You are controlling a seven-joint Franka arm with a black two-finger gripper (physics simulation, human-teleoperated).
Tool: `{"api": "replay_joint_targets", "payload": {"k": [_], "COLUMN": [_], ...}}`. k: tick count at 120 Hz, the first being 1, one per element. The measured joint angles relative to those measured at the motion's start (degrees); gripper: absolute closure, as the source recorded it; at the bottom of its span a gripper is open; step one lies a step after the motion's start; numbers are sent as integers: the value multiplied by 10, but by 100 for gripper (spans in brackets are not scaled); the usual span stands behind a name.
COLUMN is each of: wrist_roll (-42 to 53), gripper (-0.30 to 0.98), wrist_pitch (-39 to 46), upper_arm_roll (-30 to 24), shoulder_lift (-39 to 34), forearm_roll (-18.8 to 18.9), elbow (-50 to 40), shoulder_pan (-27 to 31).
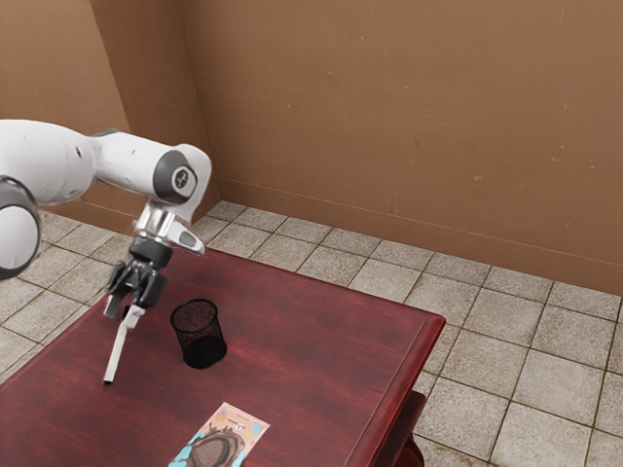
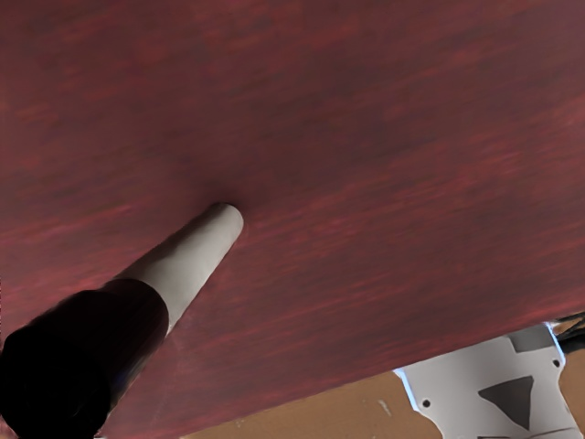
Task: Take the marker out of the pen holder and place it to the left of the pen holder.
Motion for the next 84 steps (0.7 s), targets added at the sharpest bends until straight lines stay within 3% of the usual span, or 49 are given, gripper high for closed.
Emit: {"api": "replay_joint_targets", "payload": {"k": [20,32,42,64,84], "wrist_roll": [-3,-4,1,48,80], "gripper": [8,5,3,1,1], "wrist_pitch": [23,51,81,141,164], "upper_arm_roll": [-64,-182,-238,-262,-264], "shoulder_lift": [-58,-81,-126,-231,-249], "forearm_roll": [-16,-22,-24,-25,-25], "elbow": [5,6,5,6,35], "shoulder_pan": [24,104,131,84,43]}}
